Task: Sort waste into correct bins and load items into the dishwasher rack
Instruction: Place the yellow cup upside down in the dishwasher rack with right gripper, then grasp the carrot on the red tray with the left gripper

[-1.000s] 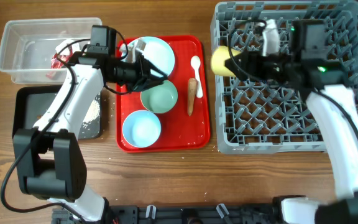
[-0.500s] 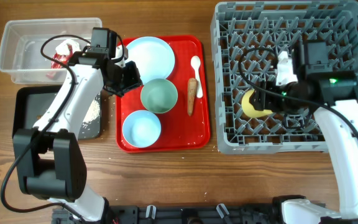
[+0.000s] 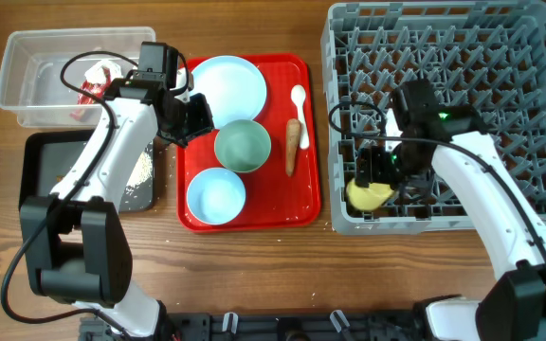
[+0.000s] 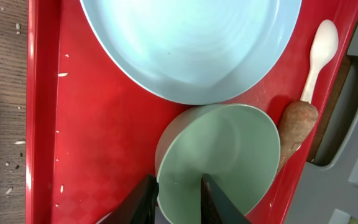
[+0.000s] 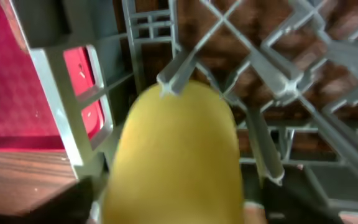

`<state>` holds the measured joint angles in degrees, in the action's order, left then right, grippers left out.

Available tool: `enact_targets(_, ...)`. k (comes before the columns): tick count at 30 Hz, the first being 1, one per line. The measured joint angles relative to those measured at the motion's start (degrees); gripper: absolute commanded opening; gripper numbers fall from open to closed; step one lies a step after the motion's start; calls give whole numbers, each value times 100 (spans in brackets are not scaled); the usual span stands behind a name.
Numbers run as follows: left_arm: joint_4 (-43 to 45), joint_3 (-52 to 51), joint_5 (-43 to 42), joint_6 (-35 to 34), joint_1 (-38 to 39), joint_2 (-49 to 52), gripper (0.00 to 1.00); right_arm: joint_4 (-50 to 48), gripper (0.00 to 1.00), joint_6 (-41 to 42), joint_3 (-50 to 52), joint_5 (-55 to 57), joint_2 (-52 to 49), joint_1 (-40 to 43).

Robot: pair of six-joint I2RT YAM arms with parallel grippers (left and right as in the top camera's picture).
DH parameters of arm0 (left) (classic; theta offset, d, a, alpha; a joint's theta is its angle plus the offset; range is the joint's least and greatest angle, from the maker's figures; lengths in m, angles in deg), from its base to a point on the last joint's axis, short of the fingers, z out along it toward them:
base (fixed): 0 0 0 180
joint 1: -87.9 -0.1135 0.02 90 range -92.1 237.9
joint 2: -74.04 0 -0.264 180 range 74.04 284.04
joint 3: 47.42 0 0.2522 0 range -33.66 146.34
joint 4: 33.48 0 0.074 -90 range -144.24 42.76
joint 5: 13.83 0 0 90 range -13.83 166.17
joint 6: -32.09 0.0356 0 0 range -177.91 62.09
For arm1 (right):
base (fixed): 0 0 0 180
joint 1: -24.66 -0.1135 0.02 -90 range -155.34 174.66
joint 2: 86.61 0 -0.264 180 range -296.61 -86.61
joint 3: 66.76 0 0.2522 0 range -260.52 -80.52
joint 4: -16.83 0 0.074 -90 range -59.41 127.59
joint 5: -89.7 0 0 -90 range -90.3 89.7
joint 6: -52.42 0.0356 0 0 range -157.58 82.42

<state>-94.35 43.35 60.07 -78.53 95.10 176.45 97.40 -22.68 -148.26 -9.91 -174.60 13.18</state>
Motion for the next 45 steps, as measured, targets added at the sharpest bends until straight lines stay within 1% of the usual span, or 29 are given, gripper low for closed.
enact_targets(5, 0, 0, 2, 0, -2, 0, 24, -96, 96, 7, -83, 7, -7, 0)
enact_targets(8, 0, 0, 2, 0, 0, 0, 24, -42, 96, 7, -621, 7, -22, 0)
enact_targets(11, -2, 0, 20, 0, 0, 0, 25, -133, 91, 7, -1399, -52, -22, 0)
enact_targets(13, -2, 0, 22, 2, 0, 0, 25, -529, 89, 28, -1943, -153, -20, -26)
enact_targets(15, -2, 0, 22, 2, 0, 0, 26, -782, 89, 55, -2098, -205, -20, -66)
enact_targets(16, -2, 0, 22, 2, 0, 0, 25, -1121, 89, 111, -2173, -249, -20, -181)
enact_targets(20, 0, 0, 22, 2, 11, 0, 24, -1458, 89, 330, -2173, -273, -90, -566)
enact_targets(23, 68, 0, 46, 103, 153, 0, 28, -1460, 89, 461, -2170, -179, -251, -673)
enact_targets(27, 358, 0, 247, 415, 785, 2, 36, -1462, 90, 544, -2170, 7, -321, -584)
enact_targets(29, 452, 0, 481, 560, 1257, 48, 38, -1456, 90, 549, -2170, 79, -321, -525)
enact_targets(33, 520, 0, 732, 1029, 1871, 485, 38, -1432, 90, 549, -2170, 118, -321, -501)
enact_targets(36, 516, 0, 918, 1185, 2100, 826, 37, -1416, 90, 549, -2170, 133, -321, -501)
enact_targets(43, 479, 0, 1108, 1287, 2157, 981, 37, -1416, 91, 549, -2170, 136, -321, -501)
enact_targets(45, 291, 0, 1366, 1235, 2157, 981, 36, -1416, 91, 546, -2170, 136, -321, -501)
